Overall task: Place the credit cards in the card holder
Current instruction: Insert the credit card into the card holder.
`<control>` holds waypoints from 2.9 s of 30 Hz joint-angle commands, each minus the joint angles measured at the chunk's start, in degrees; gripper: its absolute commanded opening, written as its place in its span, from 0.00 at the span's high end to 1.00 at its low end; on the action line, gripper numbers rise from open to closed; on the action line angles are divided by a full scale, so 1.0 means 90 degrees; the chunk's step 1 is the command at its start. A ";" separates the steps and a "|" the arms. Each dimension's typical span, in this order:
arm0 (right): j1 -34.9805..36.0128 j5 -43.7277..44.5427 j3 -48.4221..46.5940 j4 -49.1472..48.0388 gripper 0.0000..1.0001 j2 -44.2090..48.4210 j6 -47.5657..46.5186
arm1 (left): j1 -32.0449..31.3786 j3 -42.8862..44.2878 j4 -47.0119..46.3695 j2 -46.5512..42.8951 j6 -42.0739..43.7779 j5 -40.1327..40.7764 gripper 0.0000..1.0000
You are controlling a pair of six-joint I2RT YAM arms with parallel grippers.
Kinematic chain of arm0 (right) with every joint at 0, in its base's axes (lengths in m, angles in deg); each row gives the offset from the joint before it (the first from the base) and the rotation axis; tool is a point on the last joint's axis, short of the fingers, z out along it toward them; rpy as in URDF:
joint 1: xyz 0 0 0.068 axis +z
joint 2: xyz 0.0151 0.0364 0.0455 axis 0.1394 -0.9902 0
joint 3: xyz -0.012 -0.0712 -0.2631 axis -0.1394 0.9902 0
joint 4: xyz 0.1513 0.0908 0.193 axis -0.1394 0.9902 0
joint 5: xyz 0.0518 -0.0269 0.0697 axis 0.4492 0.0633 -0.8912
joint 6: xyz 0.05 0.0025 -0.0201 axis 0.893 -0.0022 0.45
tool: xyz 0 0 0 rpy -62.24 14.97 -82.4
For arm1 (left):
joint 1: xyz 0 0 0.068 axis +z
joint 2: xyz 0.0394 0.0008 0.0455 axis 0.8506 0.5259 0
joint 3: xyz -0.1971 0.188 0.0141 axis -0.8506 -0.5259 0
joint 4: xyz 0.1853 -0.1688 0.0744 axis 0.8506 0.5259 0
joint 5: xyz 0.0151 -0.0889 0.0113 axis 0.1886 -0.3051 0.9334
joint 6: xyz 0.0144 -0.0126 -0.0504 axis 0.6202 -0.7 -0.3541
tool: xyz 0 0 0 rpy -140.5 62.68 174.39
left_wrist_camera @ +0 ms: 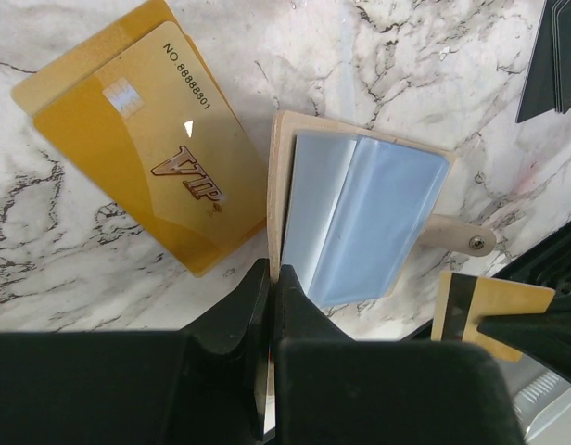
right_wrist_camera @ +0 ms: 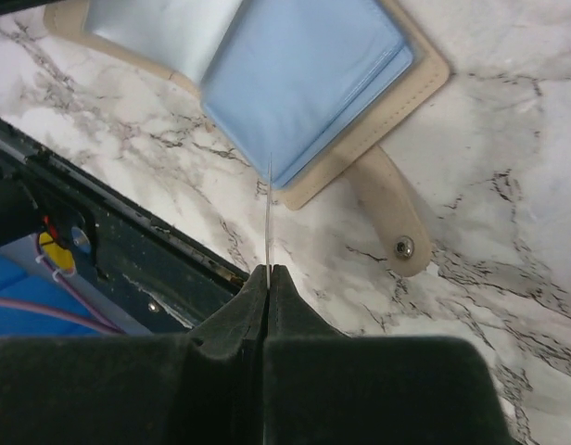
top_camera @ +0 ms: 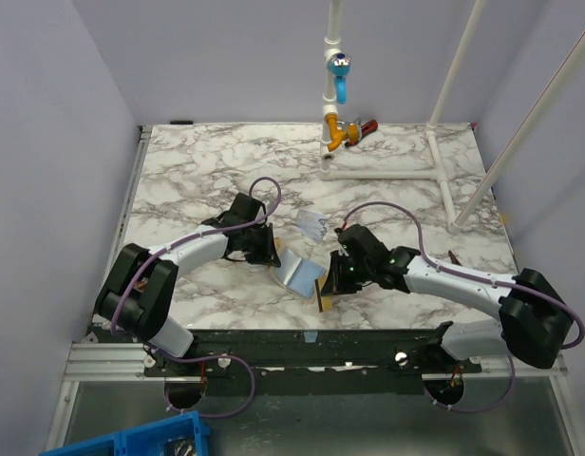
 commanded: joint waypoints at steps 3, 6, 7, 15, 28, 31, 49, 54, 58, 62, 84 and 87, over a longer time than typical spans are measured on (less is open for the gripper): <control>0.0027 -0.0862 0.0473 -0.0960 0.99 -0.0317 -0.0161 | -0.0012 -0.0045 -0.0125 -0.0059 -0.0001 0.0063 1.00; 0.0008 -0.0910 0.0595 -0.1149 0.99 -0.0445 -0.0152 | -0.0005 -0.0042 -0.0102 -0.0065 0.0034 0.0106 1.00; -0.0008 -0.0936 0.0625 -0.1202 0.99 -0.0455 -0.0159 | -0.0010 -0.0043 -0.0103 -0.0059 0.0044 0.0117 1.00; -0.0072 -0.0972 0.0830 -0.1439 0.99 -0.0440 -0.0093 | -0.0007 -0.0010 -0.0075 -0.0050 0.0068 0.0120 1.00; -0.0138 -0.1018 0.1013 -0.1524 0.99 -0.0467 -0.0015 | -0.0005 0.0019 -0.0054 -0.0089 0.0098 0.0106 1.00; -0.0148 -0.1071 0.1019 -0.1528 0.99 -0.0487 -0.0019 | -0.0012 0.0019 -0.0060 -0.0083 0.0098 0.0119 1.00; -0.0253 -0.1117 0.0974 -0.1726 0.99 -0.0667 -0.0029 | -0.0004 0.0029 -0.0061 -0.0083 0.0110 0.0089 1.00; -0.0292 -0.1125 0.0962 -0.1817 0.99 -0.0728 -0.0044 | -0.0017 0.0038 -0.0055 -0.0088 0.0117 0.0078 1.00; -0.0343 -0.1157 0.0948 -0.1848 0.99 -0.0767 -0.0078 | -0.0029 0.0050 -0.0045 -0.0088 0.0127 0.0070 1.00; -0.0374 -0.1159 0.0952 -0.1896 0.99 -0.0791 -0.0090 | -0.0053 0.0053 -0.0039 -0.0095 0.0137 0.0061 1.00; -0.0601 -0.1402 0.0757 -0.2205 0.99 -0.0755 -0.0208 | -0.0099 0.0068 -0.0029 -0.0111 0.0186 0.0061 1.00; -0.0610 -0.1426 0.0731 -0.2049 0.99 -0.0715 -0.0217 | -0.0096 0.0068 -0.0043 -0.0106 0.0186 0.0048 1.00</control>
